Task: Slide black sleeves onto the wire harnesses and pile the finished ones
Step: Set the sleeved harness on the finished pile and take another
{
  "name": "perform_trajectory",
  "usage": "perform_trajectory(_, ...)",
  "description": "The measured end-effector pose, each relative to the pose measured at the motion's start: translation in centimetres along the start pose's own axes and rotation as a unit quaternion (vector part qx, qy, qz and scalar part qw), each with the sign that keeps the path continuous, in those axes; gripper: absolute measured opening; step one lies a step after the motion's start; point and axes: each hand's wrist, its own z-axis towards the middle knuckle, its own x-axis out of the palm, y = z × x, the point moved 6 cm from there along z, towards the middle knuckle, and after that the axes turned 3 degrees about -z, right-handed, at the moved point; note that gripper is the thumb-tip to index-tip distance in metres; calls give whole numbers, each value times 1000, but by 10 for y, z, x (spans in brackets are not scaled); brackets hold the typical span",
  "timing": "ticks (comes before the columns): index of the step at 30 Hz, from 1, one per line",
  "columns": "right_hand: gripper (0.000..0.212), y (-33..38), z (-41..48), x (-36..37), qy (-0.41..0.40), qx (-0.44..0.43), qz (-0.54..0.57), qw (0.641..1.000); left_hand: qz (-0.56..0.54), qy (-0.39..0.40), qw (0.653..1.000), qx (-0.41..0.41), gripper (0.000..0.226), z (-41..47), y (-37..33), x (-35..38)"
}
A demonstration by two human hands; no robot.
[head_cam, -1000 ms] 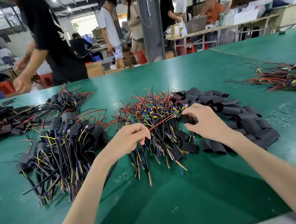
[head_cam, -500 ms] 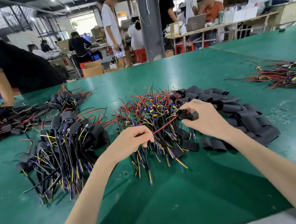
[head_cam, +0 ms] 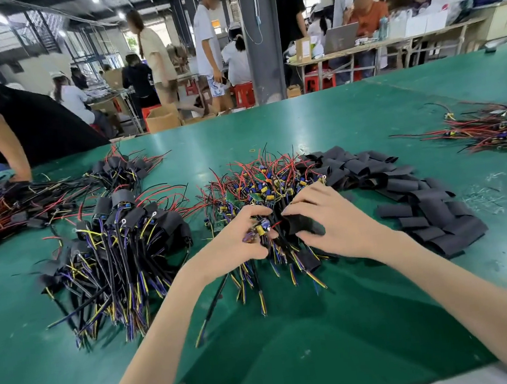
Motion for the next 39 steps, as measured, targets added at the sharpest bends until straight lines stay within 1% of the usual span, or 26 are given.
perform_trajectory(1,38,4,0,2,3,-9,0,1000,6,-3,1000,3,57,0,-1,1)
perform_trajectory(3,39,10,-1,4,9,-18,6,1000,19,-19,1000,2,46,1,-1,4)
perform_trajectory(6,39,11,-3,7,16,-4,23,1000,48,-49,998,4,24,3,1,3)
perform_trajectory(8,40,8,-4,7,14,12,28,999,59,-69,996,15,18,4,2,0)
perform_trajectory(12,42,2,-5,8,11,40,47,998,84,-107,989,50,17,3,-3,-5)
perform_trajectory(15,44,1,-5,9,15,32,61,998,108,-138,983,60,21,2,-5,-9)
perform_trajectory(17,44,1,-4,9,11,22,63,998,93,-156,982,60,24,0,-5,-10)
perform_trajectory(19,44,-1,-3,8,-2,30,72,997,64,-172,981,65,24,-1,-5,-12)
perform_trajectory(26,37,-3,-2,2,-31,54,130,990,32,-160,983,87,28,3,-7,-11)
perform_trajectory(34,34,0,-3,1,-53,16,119,991,-7,-181,981,75,19,3,0,-12)
perform_trajectory(39,34,0,-2,0,-51,22,128,990,-29,-200,977,67,15,2,3,-15)
